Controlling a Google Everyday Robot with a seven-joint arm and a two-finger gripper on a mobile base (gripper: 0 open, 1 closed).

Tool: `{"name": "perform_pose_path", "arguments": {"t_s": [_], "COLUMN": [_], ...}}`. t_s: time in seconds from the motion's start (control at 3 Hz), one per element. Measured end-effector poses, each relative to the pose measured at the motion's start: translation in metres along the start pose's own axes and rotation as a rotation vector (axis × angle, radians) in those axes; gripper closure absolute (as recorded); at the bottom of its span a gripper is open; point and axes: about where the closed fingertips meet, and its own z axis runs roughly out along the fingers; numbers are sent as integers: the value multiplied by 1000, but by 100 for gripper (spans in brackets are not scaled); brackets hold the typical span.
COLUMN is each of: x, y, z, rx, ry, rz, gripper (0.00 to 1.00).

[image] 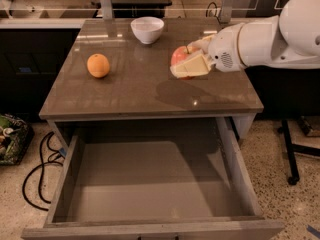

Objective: Pick apple from top drawer and place on counter

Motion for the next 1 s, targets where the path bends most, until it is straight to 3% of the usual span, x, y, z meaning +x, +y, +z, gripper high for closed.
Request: {"name": "perform_pose_path", "arguments": {"t_s": [0.67, 1.0], "x": [31, 31], "y": [-79, -115], "z": [52, 84], "rx": [23, 26], "ry": [16, 37], "rz": [59, 37], "gripper": [100, 100]}}
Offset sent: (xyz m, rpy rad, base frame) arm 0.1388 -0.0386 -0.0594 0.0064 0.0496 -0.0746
